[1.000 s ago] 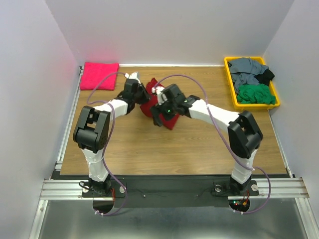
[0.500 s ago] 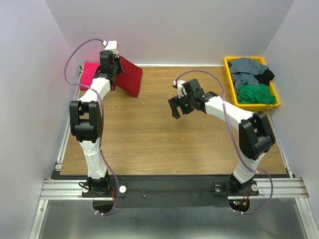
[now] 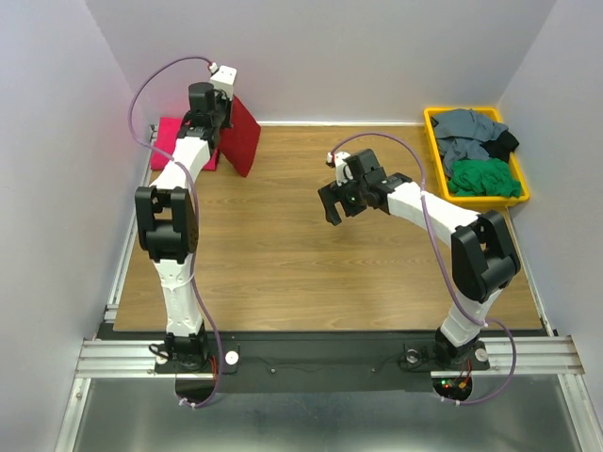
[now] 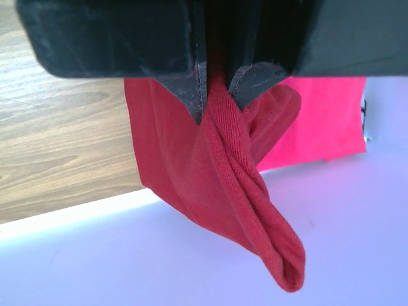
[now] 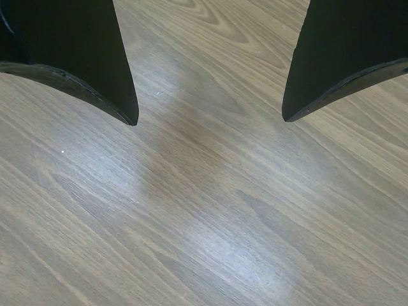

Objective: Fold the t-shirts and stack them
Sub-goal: Neatly place the folded tshirt to the corner

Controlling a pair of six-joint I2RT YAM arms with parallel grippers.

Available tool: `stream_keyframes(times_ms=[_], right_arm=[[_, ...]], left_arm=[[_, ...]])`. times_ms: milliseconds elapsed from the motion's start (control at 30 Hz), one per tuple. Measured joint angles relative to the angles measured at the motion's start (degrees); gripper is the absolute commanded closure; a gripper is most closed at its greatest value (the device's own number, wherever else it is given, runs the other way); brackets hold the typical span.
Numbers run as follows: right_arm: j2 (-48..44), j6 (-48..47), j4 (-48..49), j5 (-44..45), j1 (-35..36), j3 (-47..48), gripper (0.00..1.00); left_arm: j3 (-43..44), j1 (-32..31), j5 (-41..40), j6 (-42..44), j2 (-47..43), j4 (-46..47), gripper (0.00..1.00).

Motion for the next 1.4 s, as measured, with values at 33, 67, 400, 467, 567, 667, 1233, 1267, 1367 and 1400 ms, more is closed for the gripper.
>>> stream_keyframes(times_ms=[33,67,400,467,567,667,1233,1267,1367,1400], right_arm=[[0.0,0.0,0.0,0.0,0.0,0.0,0.0],[0.0,0.0,0.0,0.0,0.0,0.0,0.0],[0.0,0.0,0.0,0.0,0.0,0.0,0.0],[0.0,0.0,0.0,0.0,0.0,0.0,0.0],[0.0,0.0,0.0,0.0,0.0,0.0,0.0],[0.1,0.0,0.0,0.0,0.0,0.0,0.0],[0.6,-0.6,-0.3,0.0,0.0,0.0,0.0],[0.6,-0.7,-0.3,0.0,0.0,0.0,0.0],[0.6,-0.9,-0.6,0.0,0.0,0.0,0.0],[0.6,-0.9,-0.7,0.0,0.0,0.0,0.0]], left_arm=[[0.6,0.0,0.3,0.6,0.2,-0.2,0.92],[1.3,0.1,0.9,1.2,0.5,-0.4,0.92],[7.2,2.8,4.0,4.3,1.9,-2.8,0.92],[7.6,3.5,4.2,4.3,1.9,-3.0,0.92],[8.2,4.1,4.4,4.0,2.1,-3.6,0.93],[8.2,5.3,4.8,2.9,2.4,-3.7,0.93],[11.2,15.0,9.4,-2.5,9.9,-3.3,0.9],[11.2,15.6,9.8,-2.3,10.4,-3.3,0.9],[11.6,17.2,10.9,-1.7,12.2,-3.4,0.9],[12.2,17.7,11.1,-1.4,13.0,-3.4,0.9]])
